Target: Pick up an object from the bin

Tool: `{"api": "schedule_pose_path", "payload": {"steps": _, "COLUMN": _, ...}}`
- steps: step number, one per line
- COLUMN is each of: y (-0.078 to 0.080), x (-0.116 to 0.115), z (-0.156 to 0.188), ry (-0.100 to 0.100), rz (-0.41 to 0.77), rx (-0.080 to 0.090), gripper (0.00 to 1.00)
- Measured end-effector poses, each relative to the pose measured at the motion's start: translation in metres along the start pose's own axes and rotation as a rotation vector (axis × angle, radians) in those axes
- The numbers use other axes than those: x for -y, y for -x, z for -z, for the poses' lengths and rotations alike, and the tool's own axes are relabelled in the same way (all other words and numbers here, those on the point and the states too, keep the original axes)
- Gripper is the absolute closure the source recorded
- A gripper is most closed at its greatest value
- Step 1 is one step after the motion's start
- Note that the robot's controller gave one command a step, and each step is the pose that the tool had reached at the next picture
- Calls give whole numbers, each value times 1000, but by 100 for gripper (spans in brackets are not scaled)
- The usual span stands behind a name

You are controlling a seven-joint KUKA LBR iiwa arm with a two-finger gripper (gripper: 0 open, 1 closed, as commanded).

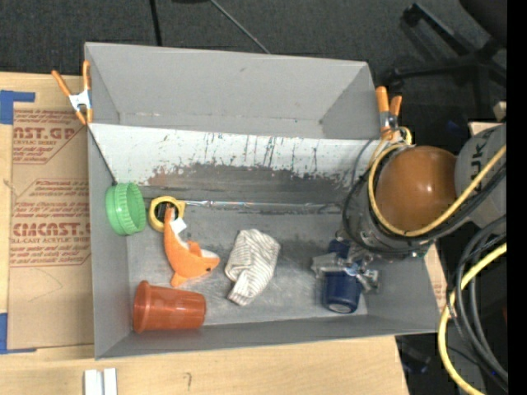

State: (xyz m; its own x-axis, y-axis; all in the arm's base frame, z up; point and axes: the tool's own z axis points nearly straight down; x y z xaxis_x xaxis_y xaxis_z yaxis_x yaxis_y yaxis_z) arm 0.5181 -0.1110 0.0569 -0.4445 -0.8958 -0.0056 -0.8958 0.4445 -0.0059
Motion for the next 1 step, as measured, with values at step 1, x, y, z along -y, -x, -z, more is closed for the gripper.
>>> {"api": "schedule_pose_path", "payload": {"steps": 1, "y": 0, "x": -1, "z": 5, "ry": 4, "rz": 8, "rx": 0, "gripper": 100}}
